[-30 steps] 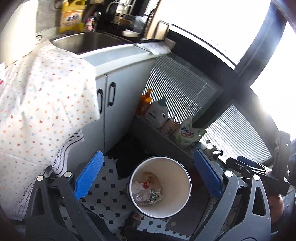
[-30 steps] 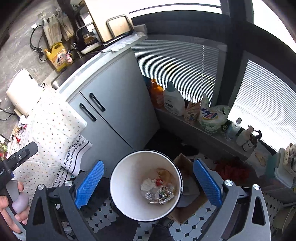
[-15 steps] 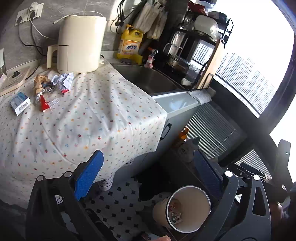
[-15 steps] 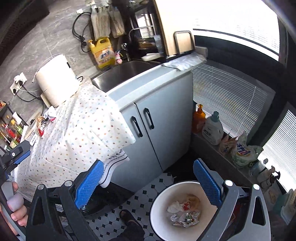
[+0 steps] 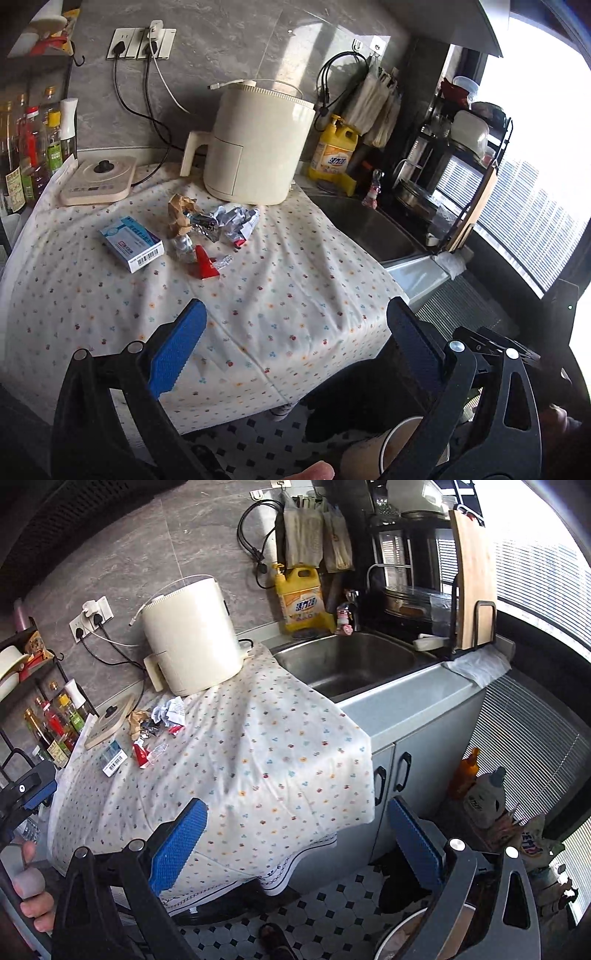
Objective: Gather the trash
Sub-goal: 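Move both tools back toward the trash on the counter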
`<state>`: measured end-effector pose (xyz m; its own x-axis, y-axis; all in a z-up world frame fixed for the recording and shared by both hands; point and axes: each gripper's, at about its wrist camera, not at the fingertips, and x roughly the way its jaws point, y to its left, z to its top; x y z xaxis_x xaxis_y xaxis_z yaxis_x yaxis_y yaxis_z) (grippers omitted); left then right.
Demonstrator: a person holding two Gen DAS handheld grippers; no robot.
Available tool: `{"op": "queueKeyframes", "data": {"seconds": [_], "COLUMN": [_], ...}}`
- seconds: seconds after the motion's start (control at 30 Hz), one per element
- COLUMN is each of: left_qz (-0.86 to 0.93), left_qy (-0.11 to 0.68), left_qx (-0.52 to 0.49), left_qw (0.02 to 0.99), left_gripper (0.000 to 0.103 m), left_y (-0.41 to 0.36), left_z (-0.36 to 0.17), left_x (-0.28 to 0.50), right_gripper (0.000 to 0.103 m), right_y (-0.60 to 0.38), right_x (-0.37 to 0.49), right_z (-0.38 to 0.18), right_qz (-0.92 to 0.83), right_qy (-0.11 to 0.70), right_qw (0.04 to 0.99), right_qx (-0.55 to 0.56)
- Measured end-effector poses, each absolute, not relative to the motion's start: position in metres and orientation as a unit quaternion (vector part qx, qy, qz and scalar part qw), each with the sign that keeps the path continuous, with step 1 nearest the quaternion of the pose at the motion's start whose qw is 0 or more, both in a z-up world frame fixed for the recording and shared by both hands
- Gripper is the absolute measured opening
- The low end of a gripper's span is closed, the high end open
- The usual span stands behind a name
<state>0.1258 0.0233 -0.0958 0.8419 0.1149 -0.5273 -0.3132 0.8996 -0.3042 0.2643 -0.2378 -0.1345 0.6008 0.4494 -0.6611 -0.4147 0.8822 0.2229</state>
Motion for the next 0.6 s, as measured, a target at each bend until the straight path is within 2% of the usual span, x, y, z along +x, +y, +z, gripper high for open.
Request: {"op": "queueKeyframes", "data": {"seconds": [0.6], "left_qz": [0.164], "left_qy": [0.257], "left_qx": [-0.228], "left_qw": [0.925], "left_gripper": [0.097], "left_y": [0.159], "left_z": [-0.118], "left_x": [0.133], "right_gripper": [0.095], "right_y": [-0.09], "right_x": [0.3], "right_z": [-0.142], "right_qz": [0.341], "right_qy": [0.38], "right_qw": [0.86], "right_qx": [-0.021]}}
